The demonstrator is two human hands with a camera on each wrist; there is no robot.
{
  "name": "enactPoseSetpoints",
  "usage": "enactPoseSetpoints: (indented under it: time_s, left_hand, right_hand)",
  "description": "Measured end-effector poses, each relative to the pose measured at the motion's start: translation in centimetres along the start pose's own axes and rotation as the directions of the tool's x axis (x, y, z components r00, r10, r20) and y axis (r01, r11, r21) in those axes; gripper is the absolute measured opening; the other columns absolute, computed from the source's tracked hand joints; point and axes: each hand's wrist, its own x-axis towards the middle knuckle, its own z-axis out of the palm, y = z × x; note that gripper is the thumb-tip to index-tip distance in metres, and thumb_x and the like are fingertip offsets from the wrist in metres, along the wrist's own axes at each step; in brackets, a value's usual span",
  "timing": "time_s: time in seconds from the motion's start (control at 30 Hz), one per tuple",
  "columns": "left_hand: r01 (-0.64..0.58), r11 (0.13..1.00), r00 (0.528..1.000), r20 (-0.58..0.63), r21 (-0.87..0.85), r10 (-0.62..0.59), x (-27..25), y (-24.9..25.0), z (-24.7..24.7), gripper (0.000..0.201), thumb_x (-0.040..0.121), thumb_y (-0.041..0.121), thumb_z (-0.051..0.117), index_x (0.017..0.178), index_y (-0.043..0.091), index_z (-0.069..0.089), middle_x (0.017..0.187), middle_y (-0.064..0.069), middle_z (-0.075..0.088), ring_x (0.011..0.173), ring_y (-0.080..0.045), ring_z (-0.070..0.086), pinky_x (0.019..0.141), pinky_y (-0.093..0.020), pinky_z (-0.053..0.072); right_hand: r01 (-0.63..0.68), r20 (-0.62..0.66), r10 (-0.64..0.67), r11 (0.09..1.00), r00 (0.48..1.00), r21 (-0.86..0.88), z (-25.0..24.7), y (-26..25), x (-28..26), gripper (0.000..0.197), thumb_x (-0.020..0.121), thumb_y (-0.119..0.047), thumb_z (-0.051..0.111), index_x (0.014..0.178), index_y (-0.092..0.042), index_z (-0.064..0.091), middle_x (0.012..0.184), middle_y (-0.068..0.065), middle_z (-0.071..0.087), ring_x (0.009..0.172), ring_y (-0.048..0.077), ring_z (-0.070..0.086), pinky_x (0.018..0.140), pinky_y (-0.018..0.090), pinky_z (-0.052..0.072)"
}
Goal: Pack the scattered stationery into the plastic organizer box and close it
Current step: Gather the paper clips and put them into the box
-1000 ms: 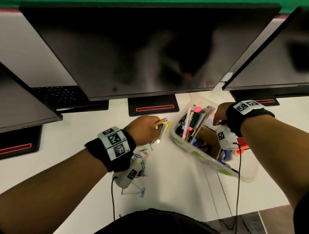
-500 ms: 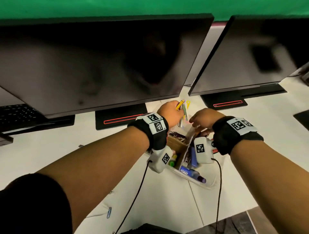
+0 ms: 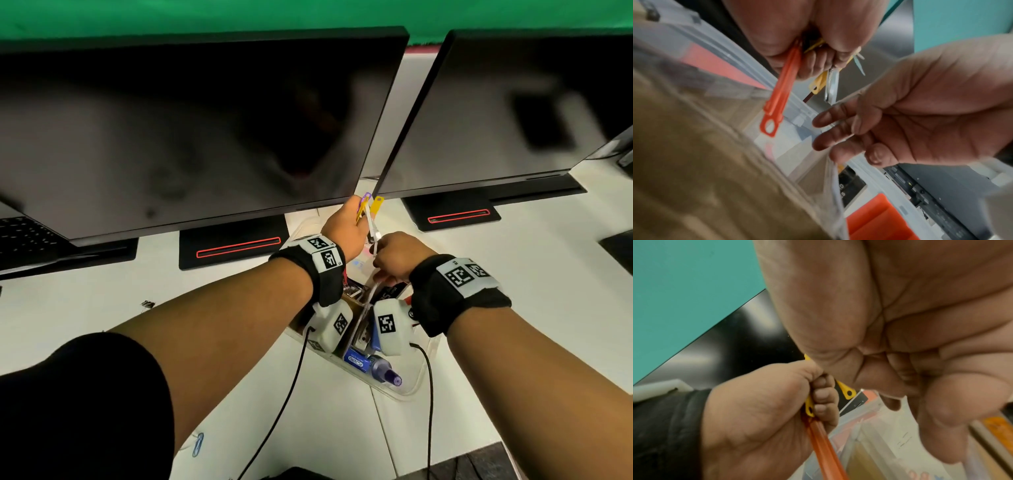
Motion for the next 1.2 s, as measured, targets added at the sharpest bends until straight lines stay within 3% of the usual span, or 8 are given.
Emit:
enactPoseSetpoints:
  time_s: [0.17, 0.37, 0.57, 0.73, 0.8, 0.93, 1.07, 1.2]
  left_hand:
    - [0.011, 1.0, 0.992, 0.125, -0.007, -0.01, -0.9, -1.3, 0.1, 0.023, 0.098, 0.019, 0.04, 0.12, 0.017, 0.046, 0.08, -0.005, 0.06, 0.073, -0.028, 0.053, 0.068, -0.033, 0.043]
    - [0.018, 0.989, 0.965, 0.257, 0.146, -0.055, -1.4, -2.2, -1.2, 0.025, 0.089, 0.008, 0.052, 0.113, 0.013, 0.053, 0.103, -0.012, 0.063, 0.094, -0.03, 0.058, 0.086, -0.037, 0.048]
    - [0.076, 0.997, 0.951, 0.3, 0.027, -0.081, -2.0, -2.9, -1.9, 0.047, 0.08, -0.015, 0.047, 0.121, 0.009, 0.053, 0.125, -0.013, 0.058, 0.118, -0.025, 0.055, 0.101, -0.031, 0.046]
    - [0.033, 0.999, 0.977, 0.212, 0.006, -0.033, -3.4, -3.5, -5.0, 0.033, 0.081, -0.01, 0.052, 0.106, 0.007, 0.063, 0.107, -0.01, 0.065, 0.097, -0.019, 0.06, 0.095, -0.034, 0.05]
    - [0.024, 0.999, 0.984, 0.173, 0.046, -0.032, -4.2, -4.4, -7.6, 0.026, 0.081, -0.008, 0.055, 0.1, 0.006, 0.065, 0.091, -0.001, 0.064, 0.089, -0.014, 0.059, 0.085, -0.027, 0.05]
    - [0.008, 0.982, 0.991, 0.132, 0.188, -0.033, -7.6, -8.3, -13.7, 0.02, 0.086, -0.002, 0.053, 0.098, 0.006, 0.066, 0.079, 0.005, 0.059, 0.074, -0.011, 0.057, 0.068, -0.017, 0.048]
    - [0.031, 0.855, 0.969, 0.195, 0.518, -0.153, -11.7, -14.6, -18.5, 0.021, 0.085, 0.011, 0.06, 0.106, 0.016, 0.063, 0.104, 0.0, 0.061, 0.092, -0.016, 0.057, 0.081, -0.023, 0.043]
    - [0.017, 0.714, 0.896, 0.306, 0.7, -0.321, -16.2, -20.8, -20.6, 0.057, 0.076, 0.037, 0.074, 0.125, 0.018, 0.05, 0.125, -0.009, 0.05, 0.119, -0.027, 0.046, 0.099, -0.032, 0.037]
  right_hand:
    - [0.039, -0.054, -0.041, 0.999, 0.998, -0.023, 0.5, 0.0, 0.2, 0.024, 0.084, 0.003, 0.05, 0.104, 0.007, 0.062, 0.096, 0.024, 0.071, 0.086, 0.037, 0.07, 0.083, 0.043, 0.057]
    - [0.058, -0.071, -0.069, 0.988, 0.995, -0.142, 1.0, 0.1, 0.4, 0.026, 0.079, 0.002, 0.058, 0.103, 0.003, 0.067, 0.1, 0.021, 0.071, 0.089, 0.033, 0.069, 0.085, 0.041, 0.057]
    - [0.03, -0.06, -0.033, 0.998, 0.998, -0.046, 0.6, 0.4, 0.5, 0.035, 0.081, 0.001, 0.057, 0.116, -0.001, 0.06, 0.1, 0.016, 0.066, 0.06, 0.014, 0.059, 0.043, 0.016, 0.048]
    - [0.136, -0.112, -0.175, 0.945, 0.978, -0.297, 0.8, -2.7, -2.3, 0.029, 0.088, -0.009, 0.052, 0.113, 0.001, 0.063, 0.111, 0.018, 0.064, 0.096, 0.032, 0.063, 0.086, 0.04, 0.054]
    - [0.219, -0.112, -0.256, 0.938, 0.96, -0.267, 1.7, -4.9, -4.3, 0.025, 0.087, -0.013, 0.055, 0.106, 0.001, 0.065, 0.107, 0.018, 0.065, 0.098, 0.033, 0.062, 0.086, 0.039, 0.053]
    - [0.419, 0.005, -0.432, 0.871, 0.902, -0.257, 6.6, -9.4, -7.5, 0.013, 0.083, -0.017, 0.059, 0.092, -0.01, 0.067, 0.094, 0.006, 0.064, 0.09, 0.023, 0.058, 0.073, 0.028, 0.042]
    - [0.598, 0.256, -0.541, 0.731, 0.801, -0.327, 14.1, -11.8, -8.2, 0.018, 0.083, -0.021, 0.061, 0.101, -0.015, 0.063, 0.096, 0.001, 0.058, 0.097, 0.02, 0.055, 0.077, 0.024, 0.039]
    - [0.666, 0.482, -0.472, 0.621, 0.738, -0.412, 21.9, -11.0, -7.8, 0.047, 0.078, -0.03, 0.07, 0.118, -0.015, 0.052, 0.12, 0.009, 0.053, 0.108, 0.027, 0.053, 0.083, 0.03, 0.043]
